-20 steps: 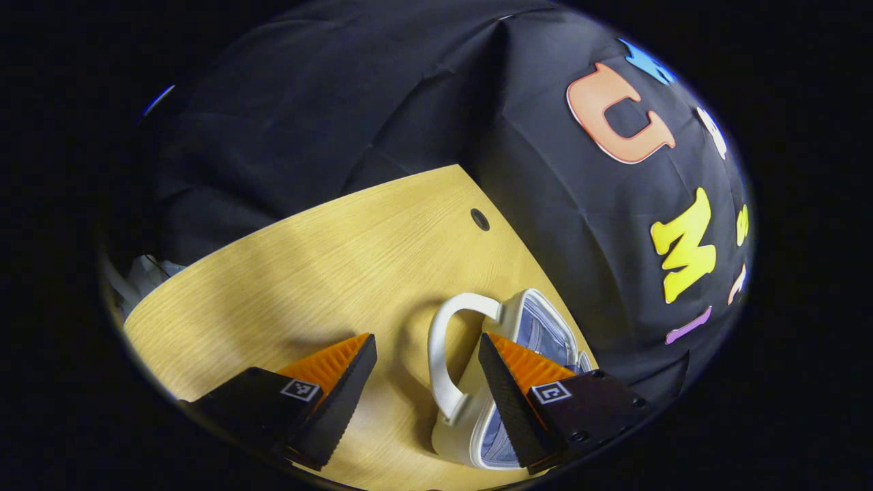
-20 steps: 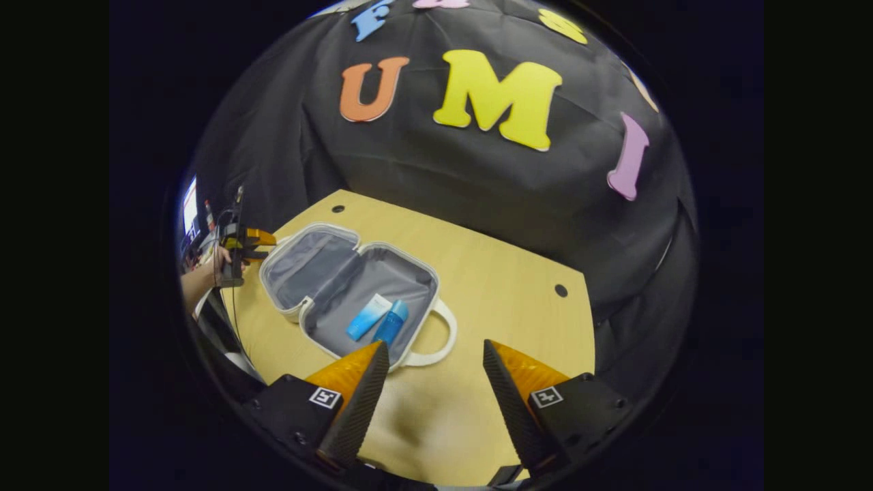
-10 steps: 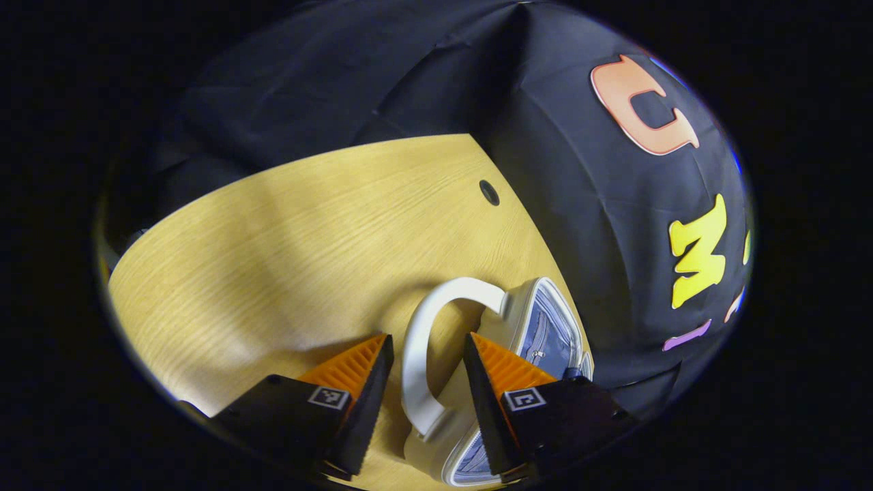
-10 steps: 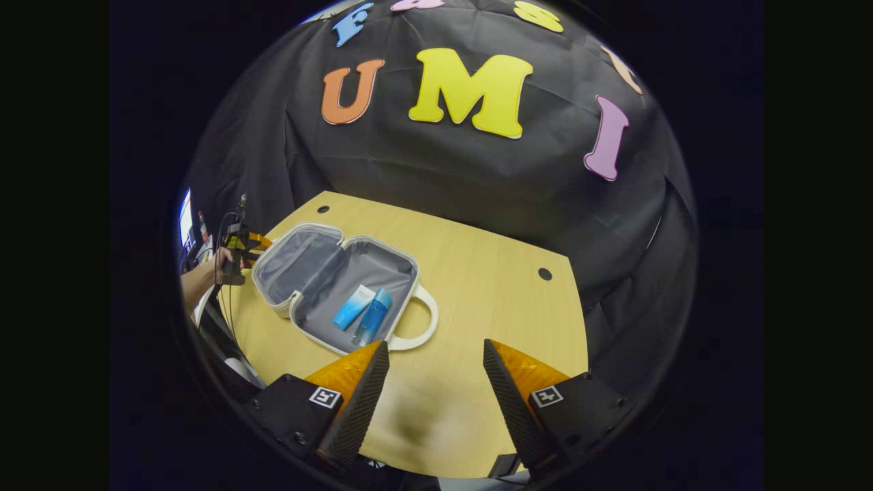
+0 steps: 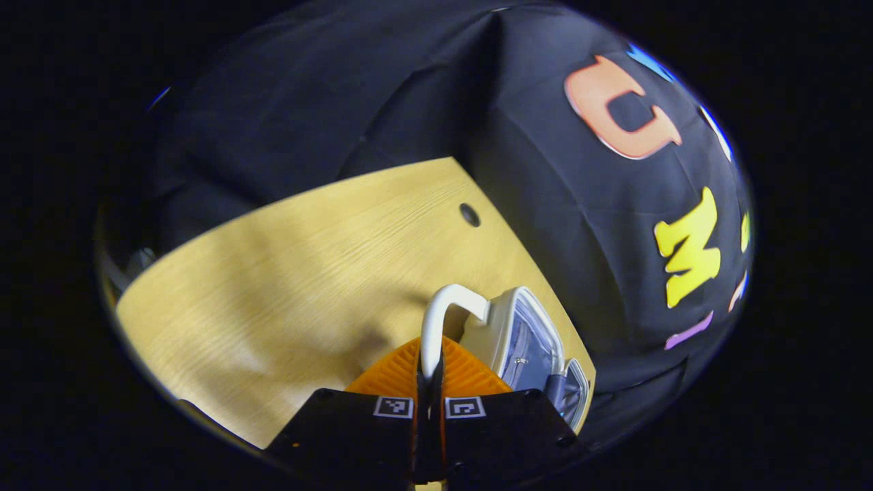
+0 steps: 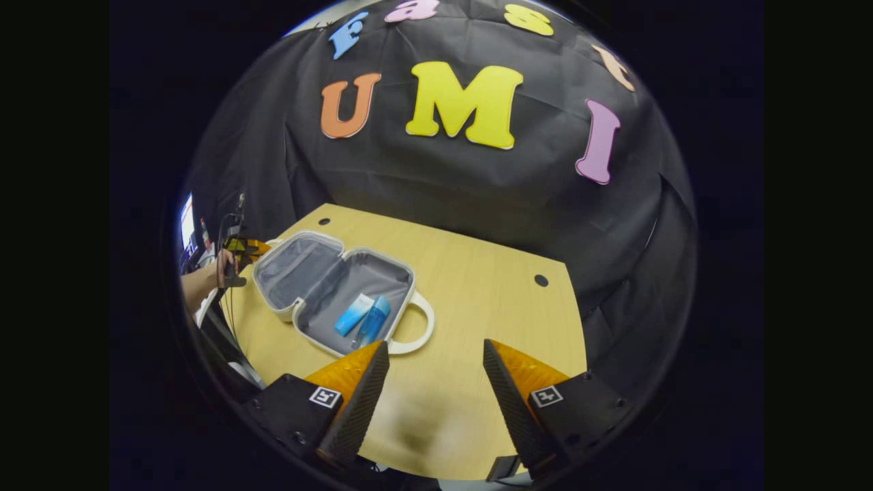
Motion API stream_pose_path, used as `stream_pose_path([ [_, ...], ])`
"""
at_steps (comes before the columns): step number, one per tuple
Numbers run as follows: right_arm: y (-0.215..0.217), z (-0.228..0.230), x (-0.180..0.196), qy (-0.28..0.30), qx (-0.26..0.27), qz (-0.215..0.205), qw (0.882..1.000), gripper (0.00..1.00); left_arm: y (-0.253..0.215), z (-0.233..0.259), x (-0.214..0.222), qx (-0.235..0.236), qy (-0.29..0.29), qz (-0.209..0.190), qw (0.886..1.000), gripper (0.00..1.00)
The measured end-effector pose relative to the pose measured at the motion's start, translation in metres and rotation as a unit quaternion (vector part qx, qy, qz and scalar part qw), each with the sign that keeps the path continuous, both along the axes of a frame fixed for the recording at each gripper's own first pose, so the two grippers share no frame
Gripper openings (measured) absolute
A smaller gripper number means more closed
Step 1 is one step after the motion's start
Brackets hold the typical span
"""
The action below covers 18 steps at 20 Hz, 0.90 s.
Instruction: First open the suitcase, pack the skin care products into it, and then close the suitcase.
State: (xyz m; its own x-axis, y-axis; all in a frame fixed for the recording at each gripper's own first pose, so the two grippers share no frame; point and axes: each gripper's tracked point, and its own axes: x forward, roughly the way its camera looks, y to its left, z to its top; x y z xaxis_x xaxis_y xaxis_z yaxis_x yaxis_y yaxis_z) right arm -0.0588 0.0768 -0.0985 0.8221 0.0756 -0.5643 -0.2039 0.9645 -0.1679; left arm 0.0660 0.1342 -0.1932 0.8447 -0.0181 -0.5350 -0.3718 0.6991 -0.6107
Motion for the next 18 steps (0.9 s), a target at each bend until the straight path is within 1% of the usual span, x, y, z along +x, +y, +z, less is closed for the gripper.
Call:
stream_pose_path([
  [2,-0.003,0.003,0.001,-0.007,0.018,-0.006,1.000,0.82,-0.011,0.055,0.007,0.049,-0.041,-0.012,0.998,0.03],
  [5,-0.008,0.005,0.005,-0.021,0.039,-0.017,0.999,0.82,-0.055,0.130,0.013,0.089,-0.088,-0.023,0.992,0.03],
  [6,-0.011,0.008,0.005,-0.029,0.040,-0.018,0.999,0.82,-0.076,0.144,0.015,0.115,-0.095,-0.036,0.988,0.03],
  [7,-0.015,0.011,0.004,-0.039,0.039,-0.019,0.998,0.82,-0.094,0.158,0.016,0.148,-0.103,-0.048,0.983,0.03],
  [9,-0.021,0.017,0.002,-0.058,0.042,-0.021,0.997,0.82,-0.137,0.180,0.018,0.196,-0.119,-0.068,0.971,0.03],
  [10,-0.026,0.020,0.001,-0.067,0.044,-0.026,0.996,0.82,-0.156,0.191,0.016,0.224,-0.123,-0.071,0.964,0.03],
  [11,-0.030,0.021,0.001,-0.073,0.050,-0.033,0.996,0.82,-0.171,0.199,0.011,0.264,-0.117,-0.065,0.955,0.03],
  [12,-0.033,0.023,0.000,-0.076,0.059,-0.039,0.995,0.82,-0.184,0.204,0.009,0.301,-0.113,-0.055,0.945,0.03],
  [13,-0.037,0.025,0.001,-0.079,0.067,-0.044,0.994,0.82,-0.204,0.207,0.007,0.332,-0.115,-0.055,0.935,0.03],
  [15,-0.050,0.028,-0.001,-0.086,0.068,-0.052,0.993,0.82,-0.256,0.210,0.007,0.376,-0.134,-0.088,0.913,0.03],
  [16,-0.058,0.032,-0.003,-0.091,0.068,-0.058,0.992,0.82,-0.282,0.212,0.004,0.390,-0.142,-0.102,0.904,0.03],
  [18,-0.078,0.031,-0.007,-0.093,0.061,-0.070,0.991,0.82,-0.329,0.196,0.002,0.406,-0.146,-0.120,0.894,0.03],
])
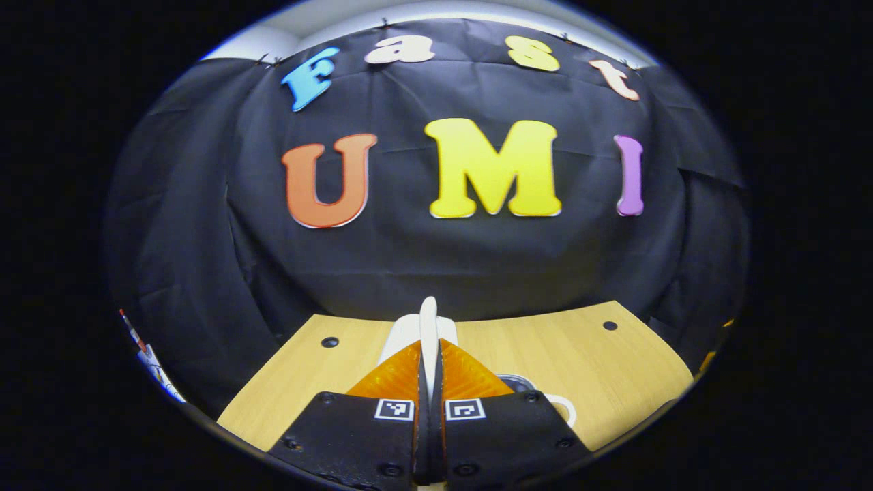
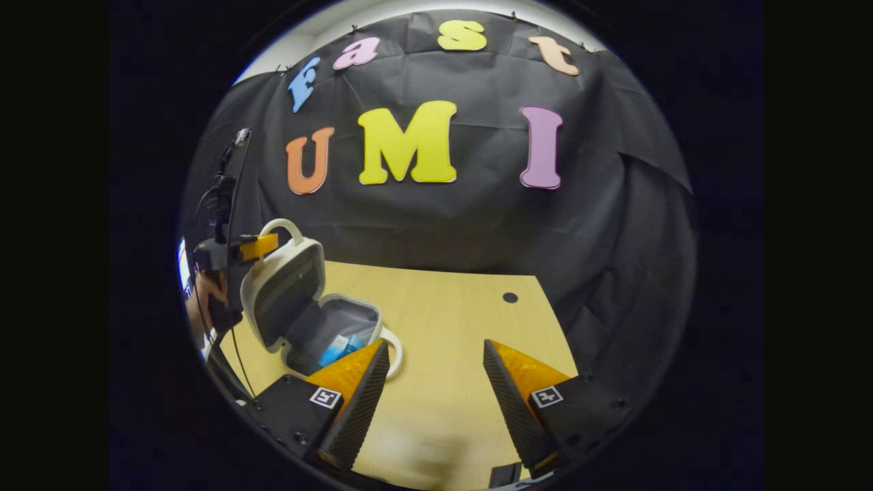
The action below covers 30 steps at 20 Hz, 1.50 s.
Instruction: First open the suitcase, pack the skin care products into it, and then close the suitcase.
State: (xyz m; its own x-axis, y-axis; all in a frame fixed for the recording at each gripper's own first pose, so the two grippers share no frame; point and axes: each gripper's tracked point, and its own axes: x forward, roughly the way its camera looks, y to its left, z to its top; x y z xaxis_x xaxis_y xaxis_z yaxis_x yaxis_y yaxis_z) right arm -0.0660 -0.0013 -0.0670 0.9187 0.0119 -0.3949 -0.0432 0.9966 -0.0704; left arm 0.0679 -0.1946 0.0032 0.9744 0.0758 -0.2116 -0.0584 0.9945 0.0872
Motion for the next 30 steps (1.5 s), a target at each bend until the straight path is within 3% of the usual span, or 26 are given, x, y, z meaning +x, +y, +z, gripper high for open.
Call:
stream_pose_path([
  [4,-0.048,0.002,-0.012,0.000,-0.009,-0.037,0.999,0.82,-0.073,-0.043,0.007,0.012,0.024,-0.035,0.999,0.03],
  [11,-0.117,-0.003,-0.032,0.026,-0.024,-0.096,0.995,0.82,-0.141,-0.130,0.020,0.026,0.081,-0.083,0.993,0.03],
  [21,-0.135,-0.009,-0.028,0.050,-0.036,-0.088,0.994,0.83,-0.159,-0.180,0.019,0.036,0.133,-0.063,0.988,0.03],
  [24,-0.140,-0.009,-0.025,0.053,-0.030,-0.089,0.994,0.83,-0.164,-0.206,0.011,0.019,0.178,-0.047,0.983,0.06],
  [28,-0.142,-0.011,-0.020,0.054,-0.026,-0.083,0.995,0.82,-0.182,-0.211,0.009,-0.011,0.198,-0.049,0.979,0.25],
  [29,-0.142,-0.012,-0.019,0.055,-0.023,-0.081,0.995,0.82,-0.188,-0.211,0.008,-0.022,0.203,-0.057,0.977,0.40],
  [30,-0.142,-0.013,-0.017,0.055,-0.021,-0.079,0.995,0.83,-0.199,-0.209,0.005,-0.040,0.202,-0.072,0.976,0.47],
])
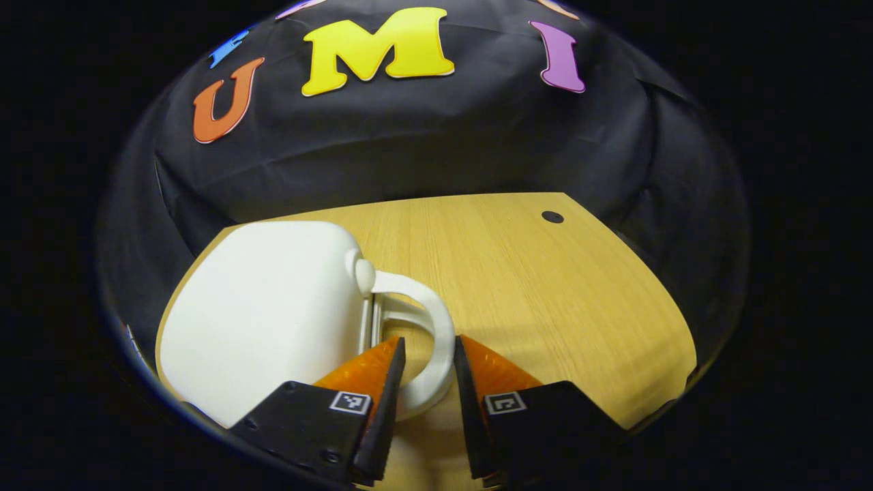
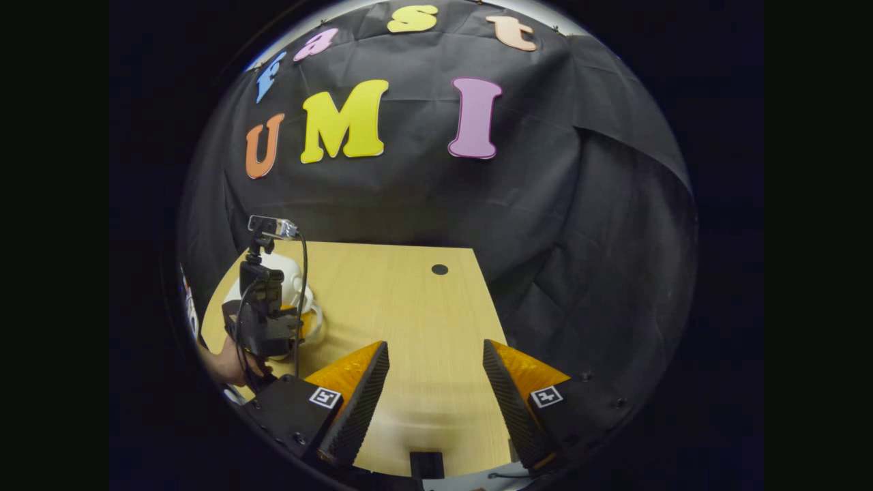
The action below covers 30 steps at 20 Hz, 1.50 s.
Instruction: First open the suitcase, pack the skin care products into it, and then close the suitcase.
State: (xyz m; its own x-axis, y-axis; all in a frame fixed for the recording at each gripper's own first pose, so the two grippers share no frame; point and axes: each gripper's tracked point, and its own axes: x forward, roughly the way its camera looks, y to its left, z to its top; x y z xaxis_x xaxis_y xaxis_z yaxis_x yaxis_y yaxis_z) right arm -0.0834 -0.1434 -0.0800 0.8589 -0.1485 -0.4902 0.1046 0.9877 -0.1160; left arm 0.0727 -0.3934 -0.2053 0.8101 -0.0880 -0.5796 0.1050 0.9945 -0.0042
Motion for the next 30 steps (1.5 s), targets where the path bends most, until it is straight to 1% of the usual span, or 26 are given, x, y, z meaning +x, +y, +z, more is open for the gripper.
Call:
stream_pose_path([
  [1,0.002,0.001,0.003,-0.003,0.005,0.005,1.000,0.82,-0.012,0.008,-0.002,-0.023,-0.002,-0.012,1.000,0.57],
  [2,0.007,0.004,0.008,-0.009,0.011,0.014,1.000,0.82,-0.020,0.020,-0.005,-0.041,-0.005,-0.022,0.999,0.76],
  [3,0.013,0.006,0.014,-0.015,0.017,0.023,0.999,0.82,-0.028,0.032,-0.010,-0.061,-0.007,-0.032,0.998,0.85],
  [4,0.021,0.010,0.020,-0.023,0.024,0.037,0.999,0.82,-0.038,0.044,-0.014,-0.088,-0.010,-0.039,0.995,0.88],
  [5,0.030,0.013,0.027,-0.031,0.031,0.051,0.998,0.83,-0.046,0.058,-0.021,-0.123,-0.010,-0.038,0.992,0.97],
  [6,0.038,0.017,0.033,-0.040,0.034,0.062,0.997,0.82,-0.053,0.076,-0.027,-0.164,-0.013,-0.036,0.986,0.99],
  [7,0.043,0.021,0.041,-0.049,0.036,0.071,0.996,0.82,-0.052,0.095,-0.027,-0.185,-0.020,-0.024,0.982,0.99],
  [8,0.049,0.029,0.048,-0.062,0.038,0.079,0.994,0.83,-0.040,0.114,-0.025,-0.180,-0.036,-0.005,0.983,0.99],
  [9,0.057,0.039,0.054,-0.077,0.041,0.087,0.992,0.83,-0.024,0.133,-0.018,-0.160,-0.064,0.015,0.985,0.99],
  [10,0.065,0.050,0.063,-0.095,0.044,0.093,0.990,0.82,-0.002,0.154,-0.011,-0.128,-0.098,0.035,0.986,0.99],
  [11,0.074,0.061,0.070,-0.113,0.045,0.101,0.988,0.82,0.020,0.176,-0.006,-0.098,-0.133,0.053,0.985,0.99],
  [13,0.092,0.087,0.088,-0.152,0.042,0.112,0.981,0.83,0.057,0.224,-0.005,-0.062,-0.198,0.076,0.975,0.98],
  [15,0.116,0.119,0.103,-0.196,0.043,0.120,0.972,0.82,0.079,0.269,-0.005,-0.043,-0.258,0.088,0.961,0.98],
  [17,0.133,0.151,0.116,-0.241,0.055,0.113,0.962,0.82,0.089,0.313,-0.011,-0.024,-0.309,0.088,0.947,0.98],
  [19,0.140,0.179,0.121,-0.287,0.053,0.091,0.952,0.82,0.089,0.342,-0.023,-0.011,-0.346,0.079,0.935,0.98],
  [21,0.148,0.191,0.119,-0.308,0.049,0.077,0.947,0.82,0.093,0.361,-0.027,-0.006,-0.367,0.075,0.927,0.97],
  [22,0.154,0.190,0.118,-0.307,0.049,0.077,0.947,0.82,0.092,0.362,-0.029,-0.007,-0.369,0.076,0.926,0.97],
  [26,0.155,0.181,0.113,-0.296,0.043,0.064,0.952,0.82,0.096,0.347,-0.033,-0.012,-0.345,0.086,0.935,0.98],
  [30,0.158,0.183,0.109,-0.297,0.035,0.062,0.952,0.82,0.104,0.344,-0.034,-0.012,-0.342,0.094,0.935,0.98],
])
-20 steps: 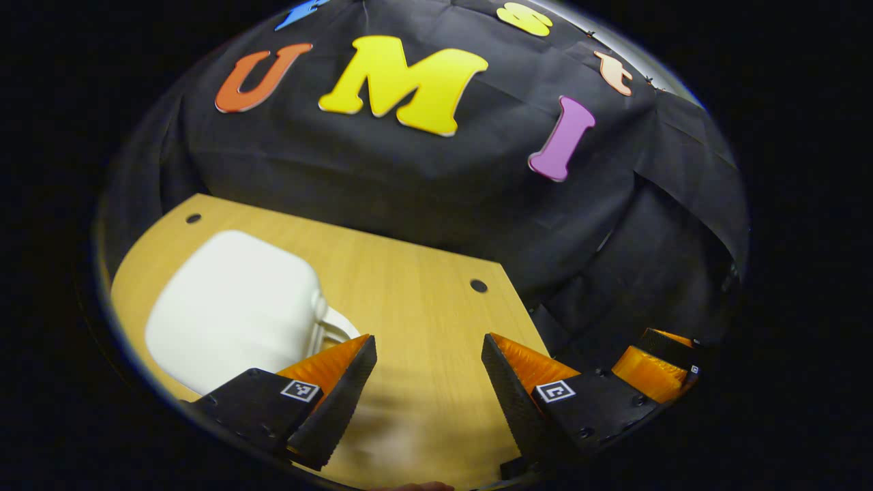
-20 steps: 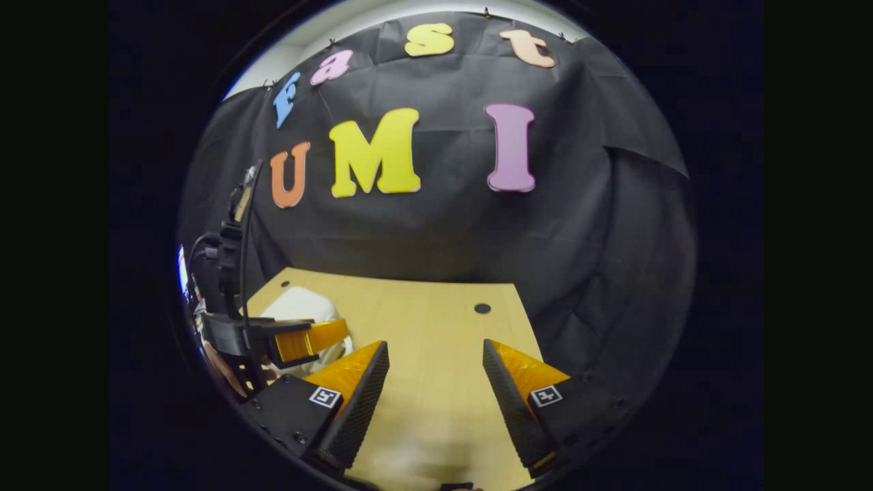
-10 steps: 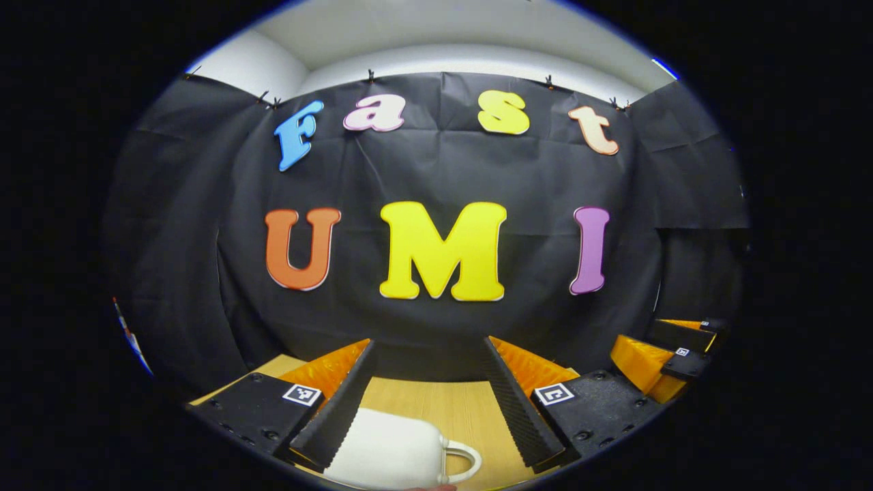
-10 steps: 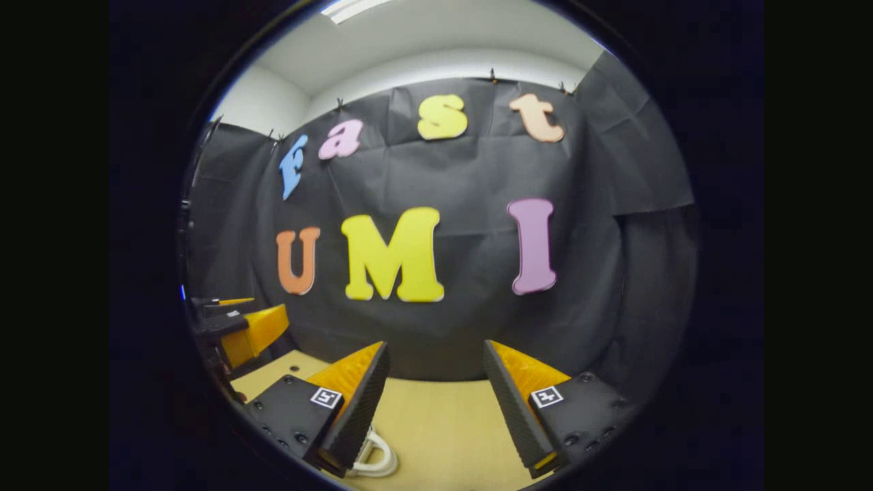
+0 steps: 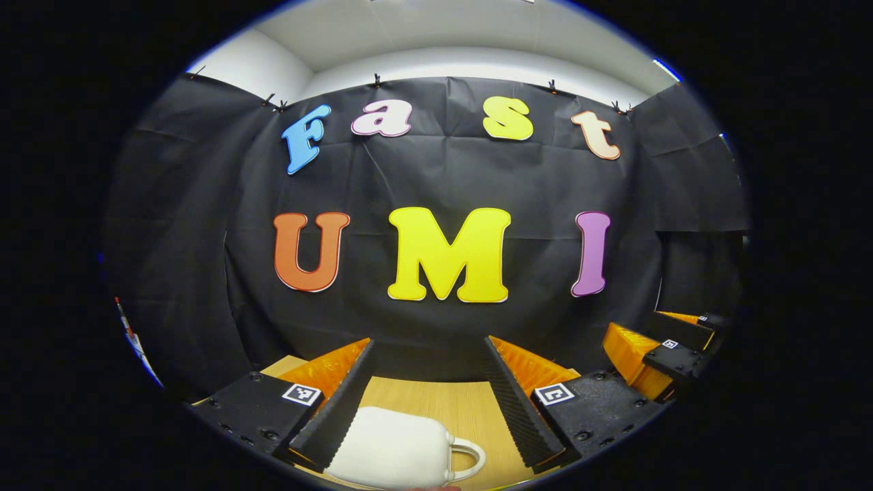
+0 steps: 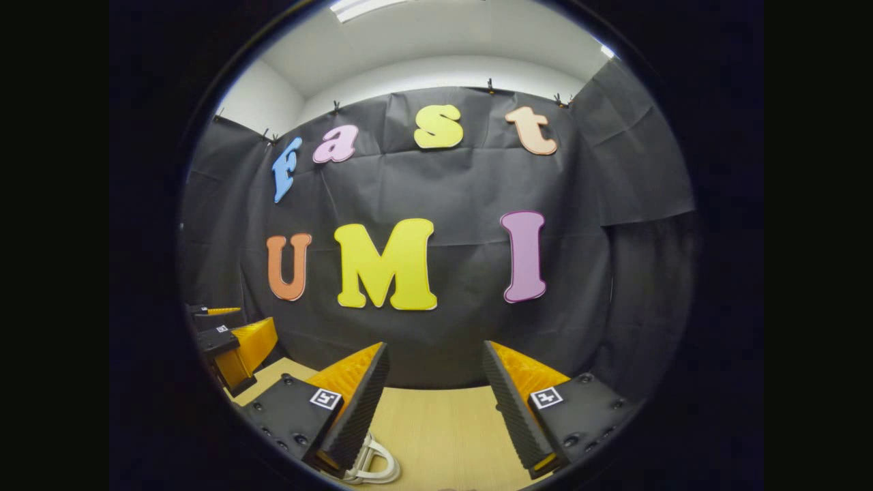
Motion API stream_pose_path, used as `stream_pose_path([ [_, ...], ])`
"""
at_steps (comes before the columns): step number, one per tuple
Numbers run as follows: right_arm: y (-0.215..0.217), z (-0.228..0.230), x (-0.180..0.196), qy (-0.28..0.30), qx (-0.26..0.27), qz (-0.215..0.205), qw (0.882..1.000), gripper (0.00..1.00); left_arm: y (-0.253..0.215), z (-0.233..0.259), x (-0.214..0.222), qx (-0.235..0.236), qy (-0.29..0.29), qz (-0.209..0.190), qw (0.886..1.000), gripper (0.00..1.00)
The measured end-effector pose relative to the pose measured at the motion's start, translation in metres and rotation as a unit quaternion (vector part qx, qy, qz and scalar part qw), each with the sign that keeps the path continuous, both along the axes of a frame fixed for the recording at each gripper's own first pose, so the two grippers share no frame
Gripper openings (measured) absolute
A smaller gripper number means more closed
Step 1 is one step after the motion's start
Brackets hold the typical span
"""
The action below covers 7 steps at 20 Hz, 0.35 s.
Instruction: First open the suitcase, pack the skin care products into it, and then close the suitcase.
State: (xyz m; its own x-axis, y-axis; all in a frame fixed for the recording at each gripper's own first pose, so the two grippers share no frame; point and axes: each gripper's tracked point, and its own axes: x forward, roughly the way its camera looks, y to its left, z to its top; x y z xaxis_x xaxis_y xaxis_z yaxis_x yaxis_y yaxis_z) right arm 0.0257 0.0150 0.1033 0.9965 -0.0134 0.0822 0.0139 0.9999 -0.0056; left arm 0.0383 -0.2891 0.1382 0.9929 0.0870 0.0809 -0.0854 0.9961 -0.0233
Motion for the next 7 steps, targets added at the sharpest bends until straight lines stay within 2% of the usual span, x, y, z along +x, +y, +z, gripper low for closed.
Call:
stream_pose_path([
  [7,0.0083,-0.0014,-0.0012,0.006,-0.007,0.004,1.000,0.82,-0.0063,-0.0024,-0.0030,0.016,0.004,-0.006,1.000,0.98],
])
